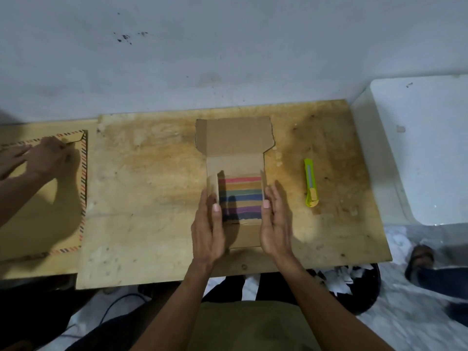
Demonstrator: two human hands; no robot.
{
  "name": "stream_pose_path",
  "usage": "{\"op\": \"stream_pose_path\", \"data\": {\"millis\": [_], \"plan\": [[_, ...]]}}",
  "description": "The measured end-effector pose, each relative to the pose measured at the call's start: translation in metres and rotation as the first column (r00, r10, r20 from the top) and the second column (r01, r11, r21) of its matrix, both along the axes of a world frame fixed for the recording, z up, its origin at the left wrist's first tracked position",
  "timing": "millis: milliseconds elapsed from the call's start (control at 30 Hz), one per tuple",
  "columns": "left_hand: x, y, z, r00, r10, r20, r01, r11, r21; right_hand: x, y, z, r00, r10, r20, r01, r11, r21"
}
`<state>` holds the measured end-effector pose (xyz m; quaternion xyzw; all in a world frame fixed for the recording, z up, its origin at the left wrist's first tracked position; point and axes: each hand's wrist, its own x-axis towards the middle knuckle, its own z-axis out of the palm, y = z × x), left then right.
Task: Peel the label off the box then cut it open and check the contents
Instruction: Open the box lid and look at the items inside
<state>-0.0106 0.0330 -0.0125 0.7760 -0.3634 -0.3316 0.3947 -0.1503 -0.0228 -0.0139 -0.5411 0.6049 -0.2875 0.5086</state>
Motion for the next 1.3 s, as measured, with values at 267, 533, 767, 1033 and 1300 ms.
{"op": "stream_pose_path", "data": {"millis": [267,533,767,1033,1300], "plan": [[0.007,-0.002,-0.024,0.943,-0.324,0.073,0.312,0.939,0.144,-0.001,0.003,-0.020,0.943,0.254,-0.216,-0.252,0.967,0.038],[0.017,0.002,-0.044,0.840,-0.507,0.193,0.457,0.853,0.252,-0.004,0.001,-0.036,0.796,0.381,-0.471,-0.411,0.911,0.042],[0.024,0.002,-0.032,0.777,-0.601,0.186,0.544,0.790,0.282,-0.023,-0.011,-0.027,0.806,0.477,-0.351,-0.477,0.874,0.092],[0.022,-0.017,-0.028,0.857,-0.464,0.224,0.411,0.877,0.249,-0.015,-0.025,-0.013,0.870,0.384,-0.308,-0.375,0.923,0.090],[0.014,-0.030,-0.026,0.859,-0.355,0.369,0.327,0.935,0.138,-0.002,-0.027,-0.022,0.811,0.285,-0.511,-0.352,0.935,-0.035]]}}
